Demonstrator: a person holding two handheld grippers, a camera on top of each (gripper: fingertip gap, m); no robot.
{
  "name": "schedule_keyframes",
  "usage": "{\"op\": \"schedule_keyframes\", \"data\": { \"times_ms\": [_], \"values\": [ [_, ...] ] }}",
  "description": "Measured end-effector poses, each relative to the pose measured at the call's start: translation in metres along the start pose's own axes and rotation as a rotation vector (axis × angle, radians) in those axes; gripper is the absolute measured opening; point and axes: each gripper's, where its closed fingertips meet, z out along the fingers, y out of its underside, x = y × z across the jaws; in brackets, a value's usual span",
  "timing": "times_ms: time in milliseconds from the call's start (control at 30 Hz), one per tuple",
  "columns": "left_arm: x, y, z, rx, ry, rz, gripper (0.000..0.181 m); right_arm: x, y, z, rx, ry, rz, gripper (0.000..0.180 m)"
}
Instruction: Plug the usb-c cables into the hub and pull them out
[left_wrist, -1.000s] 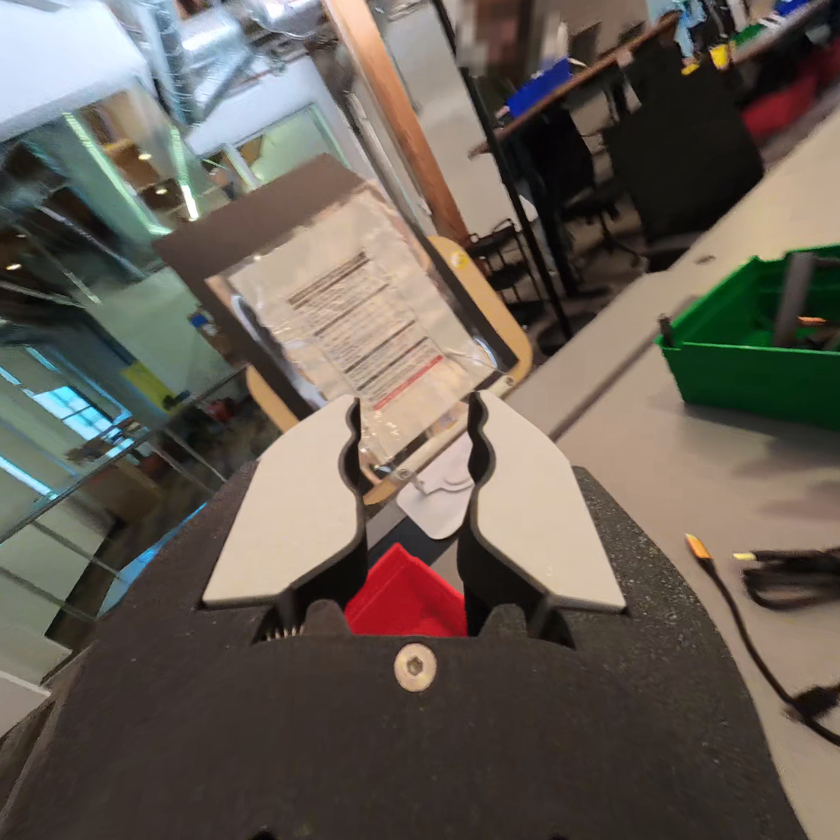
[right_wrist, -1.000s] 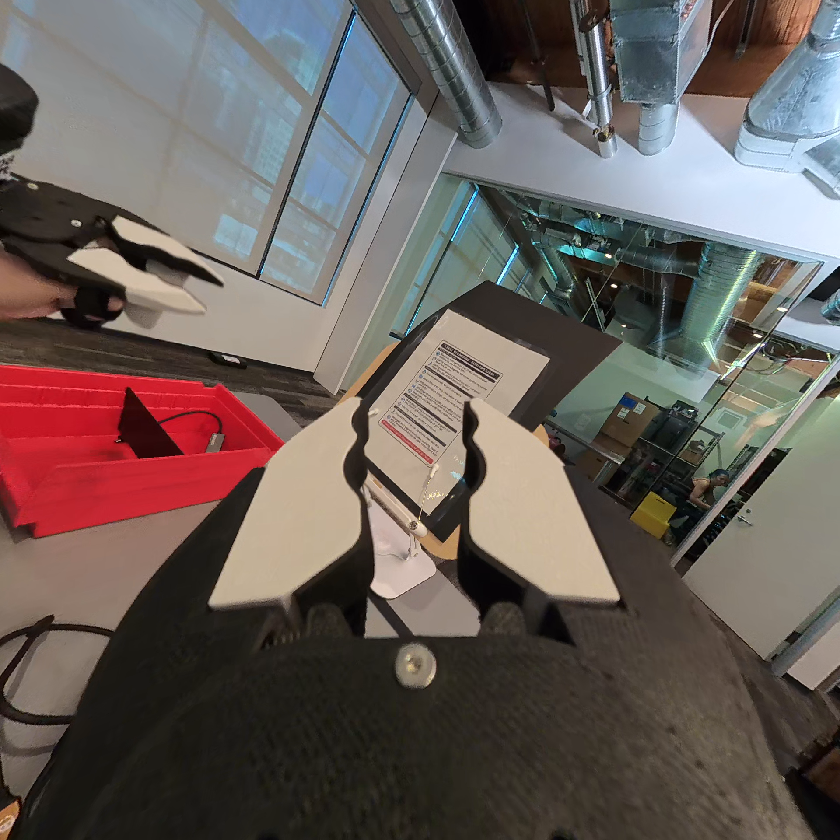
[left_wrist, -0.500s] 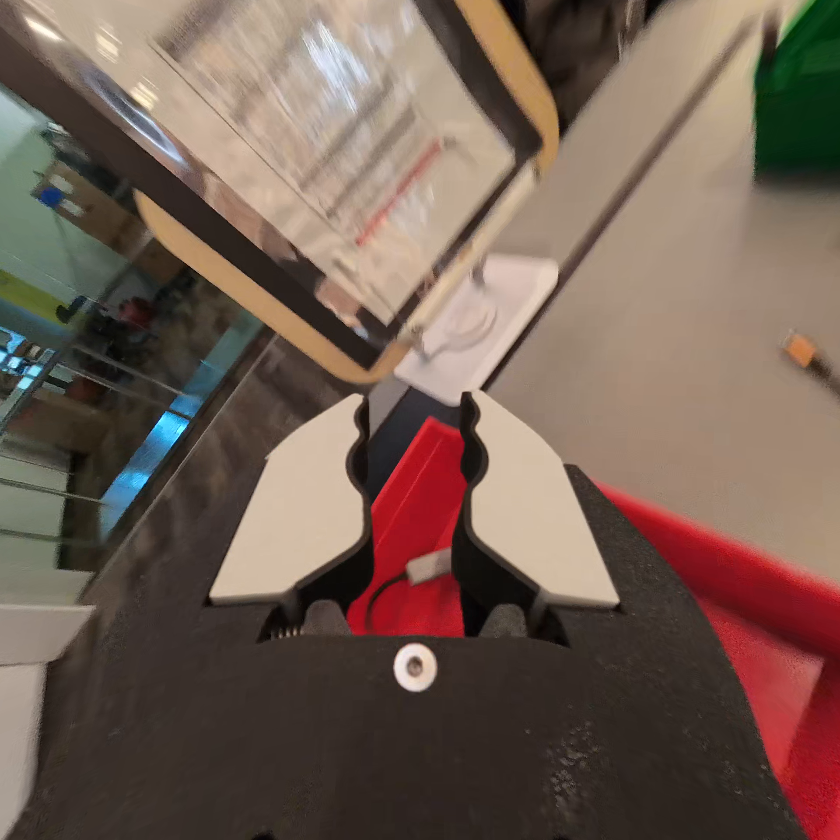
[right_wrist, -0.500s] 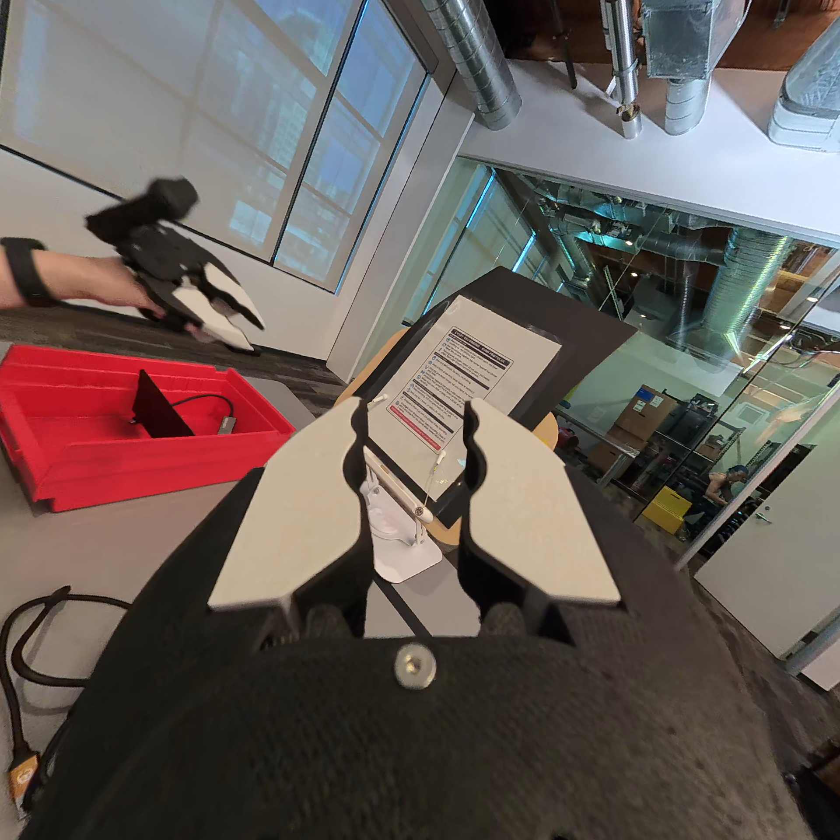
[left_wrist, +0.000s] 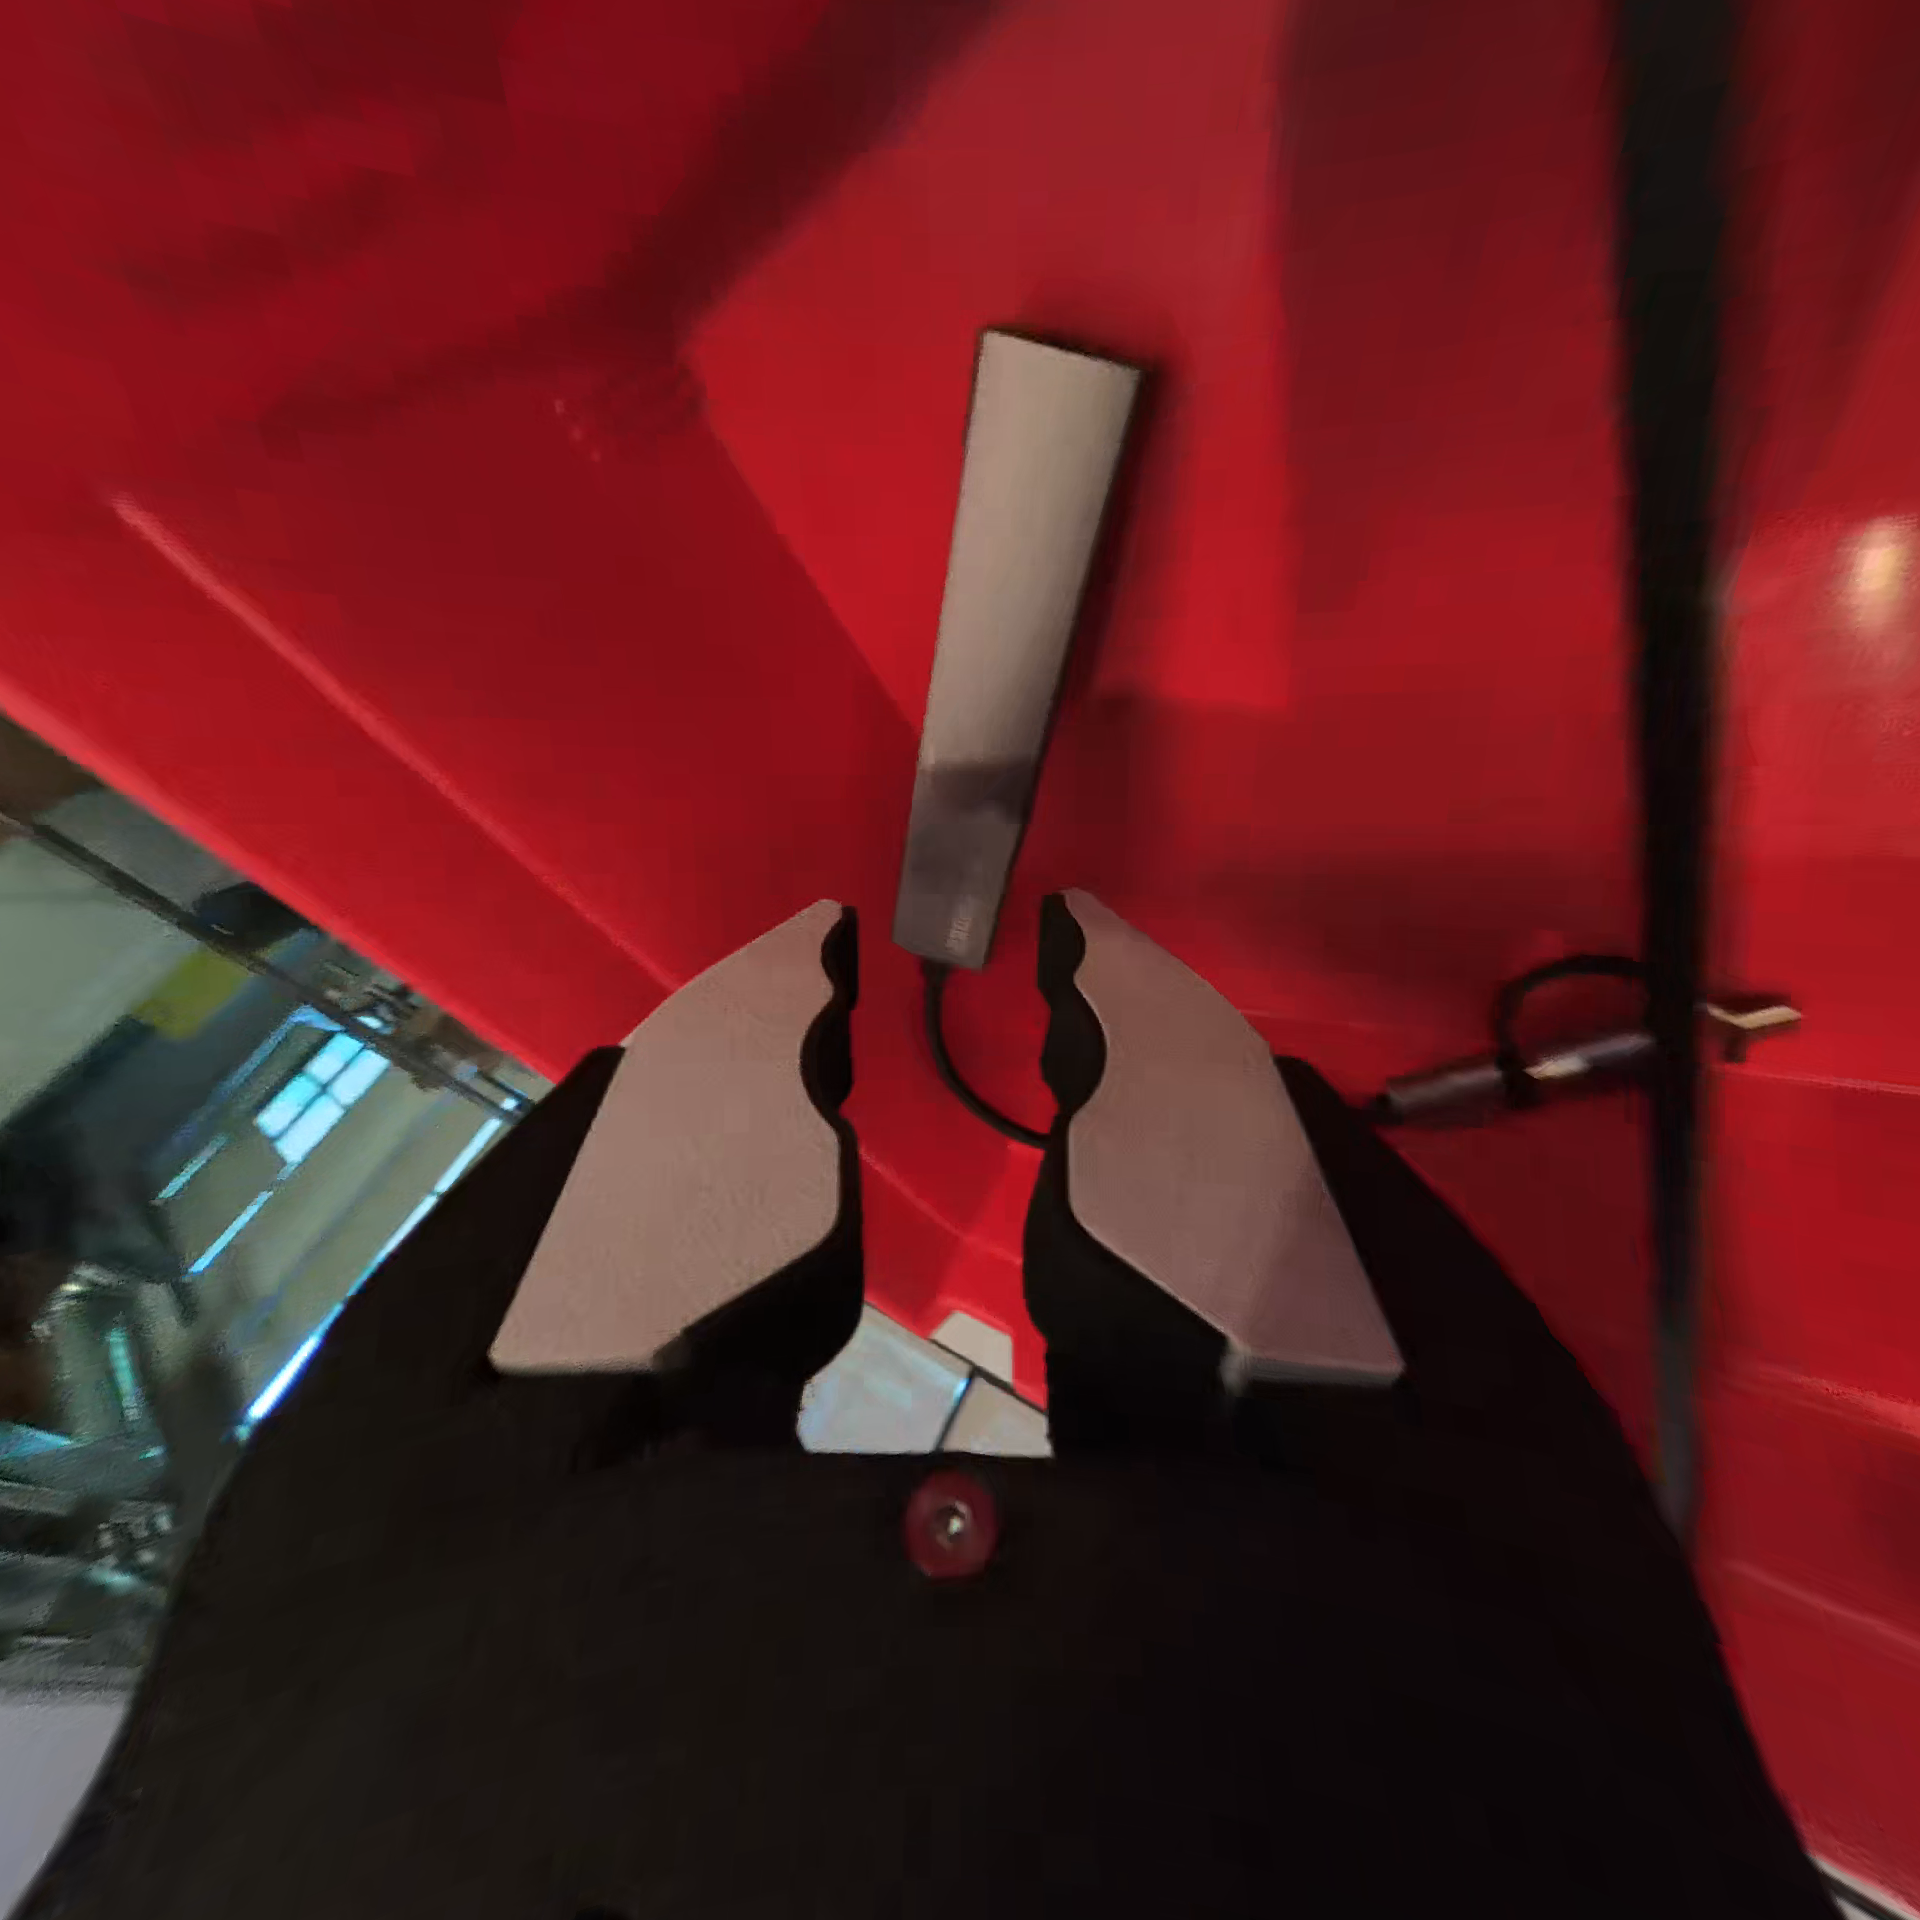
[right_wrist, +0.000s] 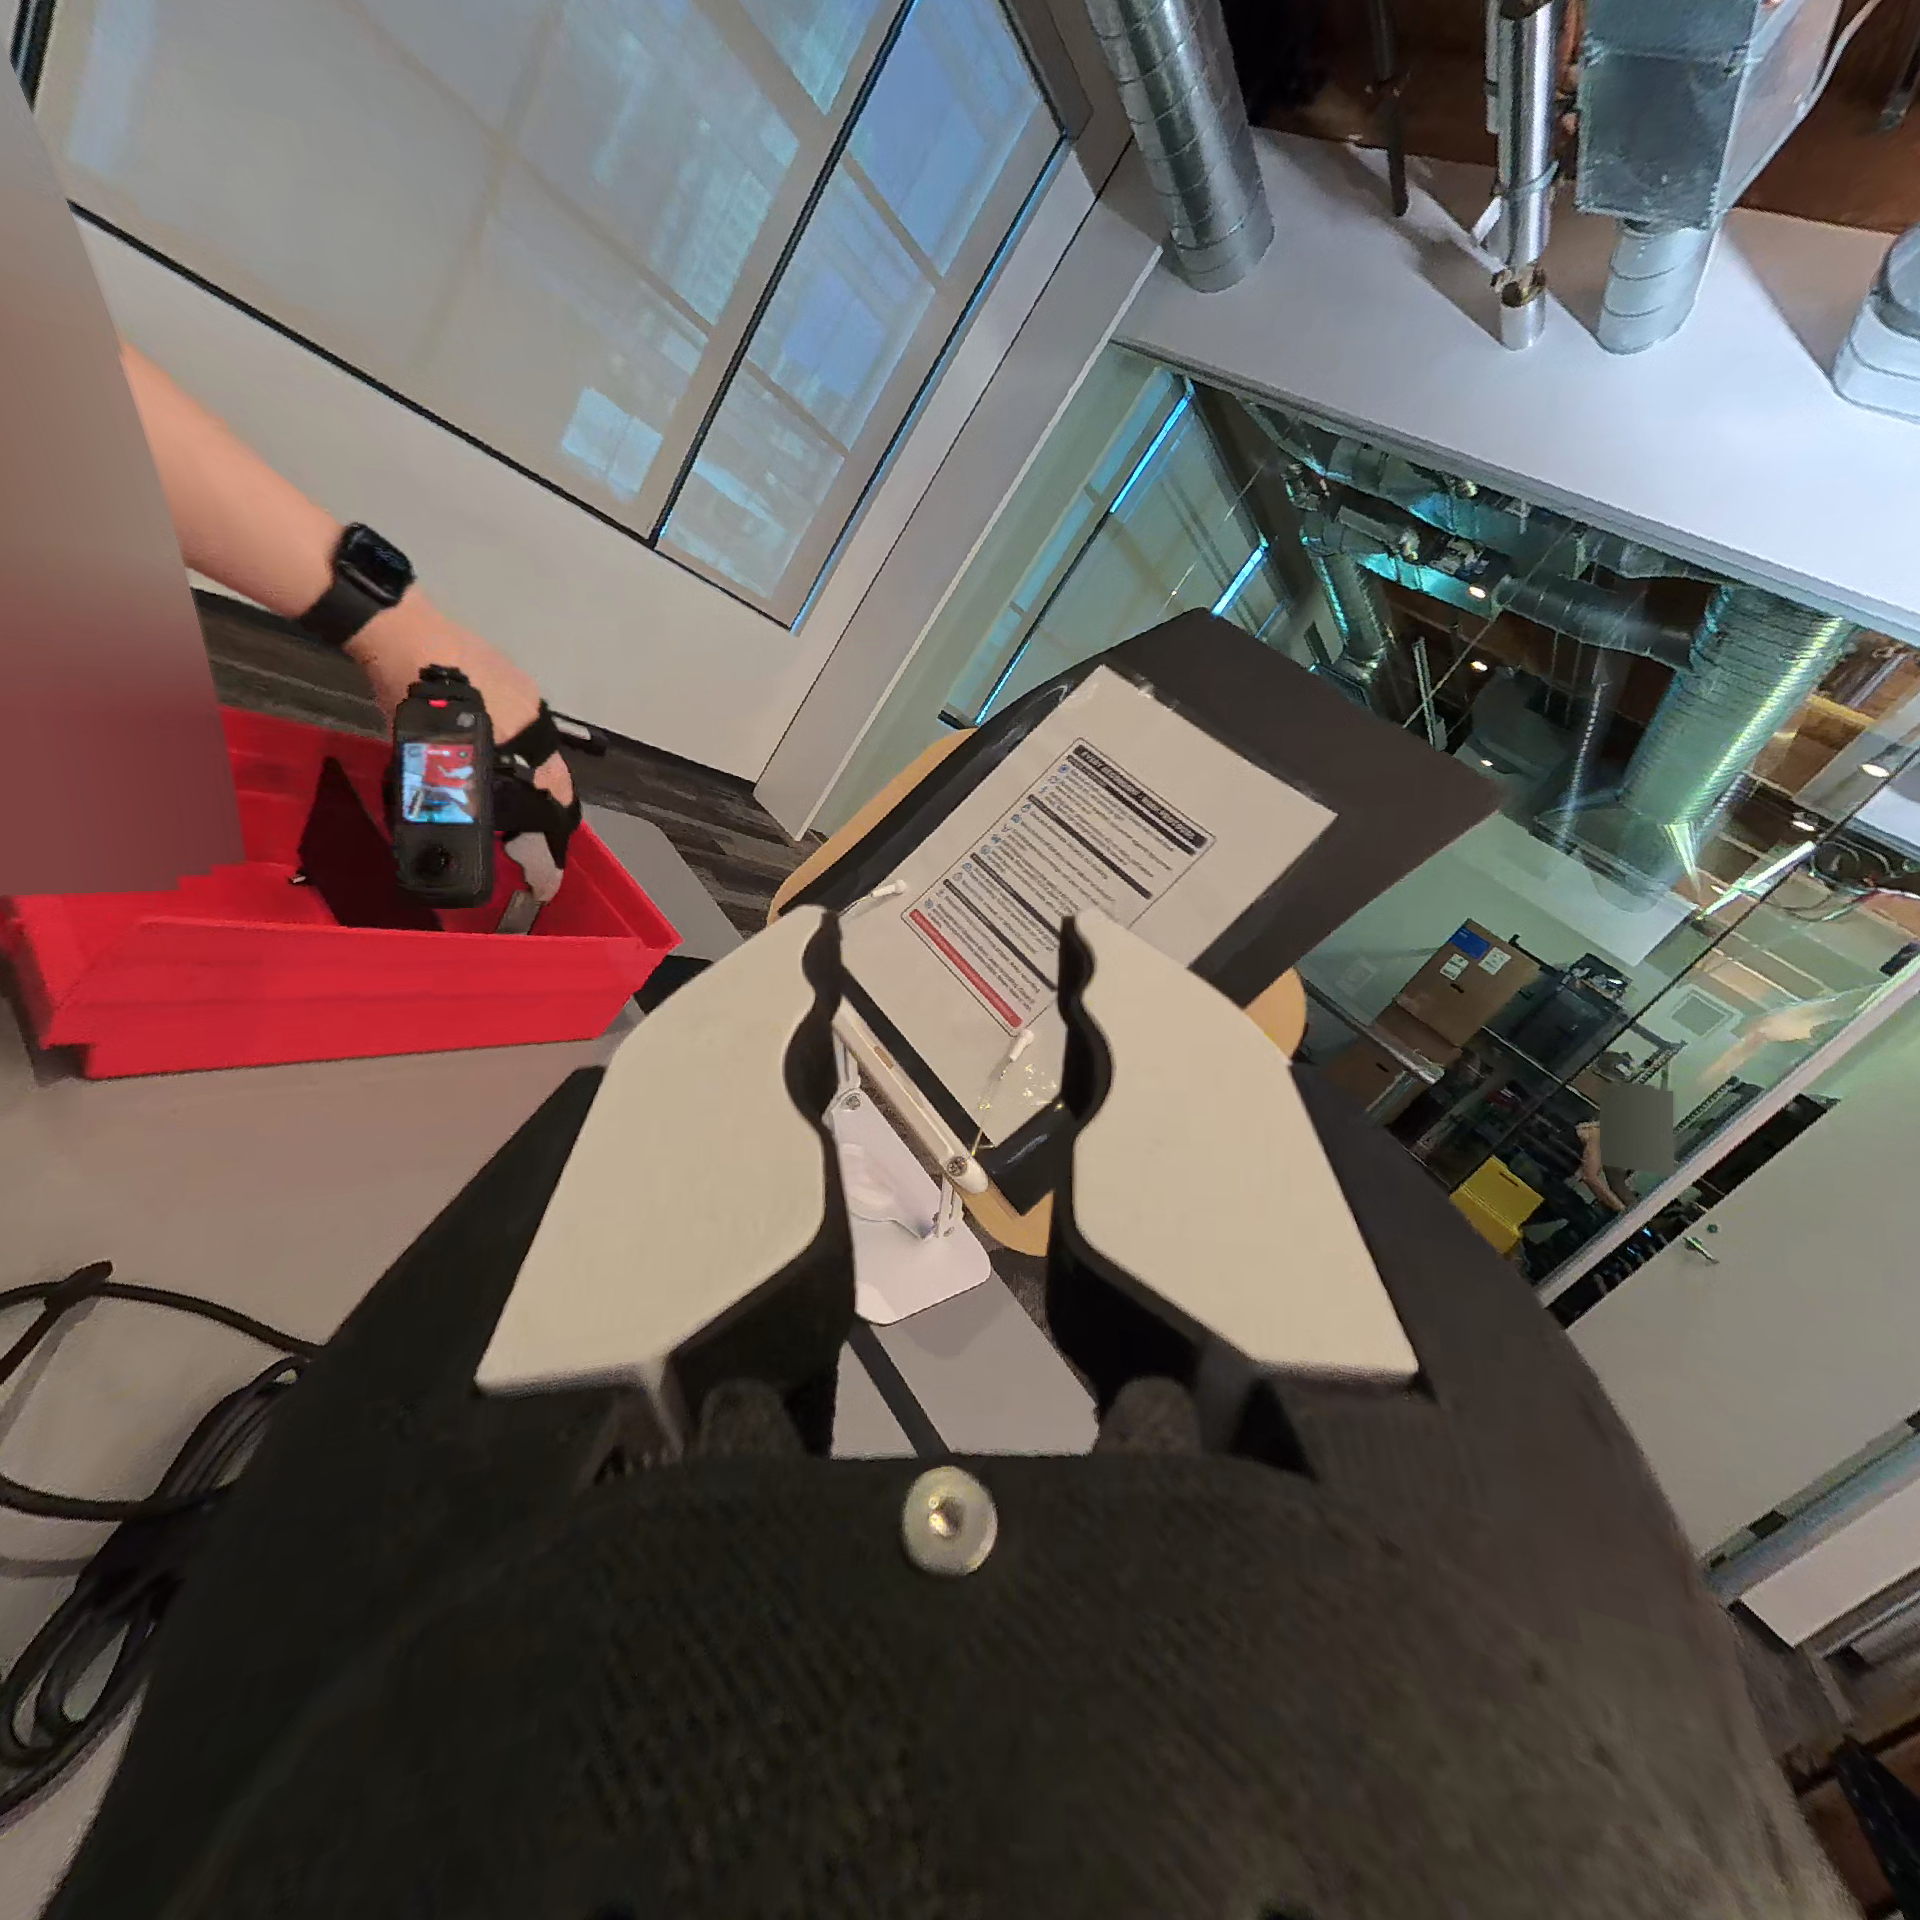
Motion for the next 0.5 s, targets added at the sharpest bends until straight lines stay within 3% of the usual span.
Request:
{"op": "schedule_keyframes", "data": {
  "times_ms": [233, 500],
  "values": [
    [0.006, -0.014, 0.027, 0.066, 0.039, 0.058, 0.031, -0.021, 0.022, 0.021, -0.09, -0.081, -0.05, 0.041],
    [0.0, -0.014, 0.018, 0.086, 0.018, 0.022, 0.024, -0.028, 0.03, 0.027, -0.128, -0.104, -0.07, 0.04]
  ]
}}
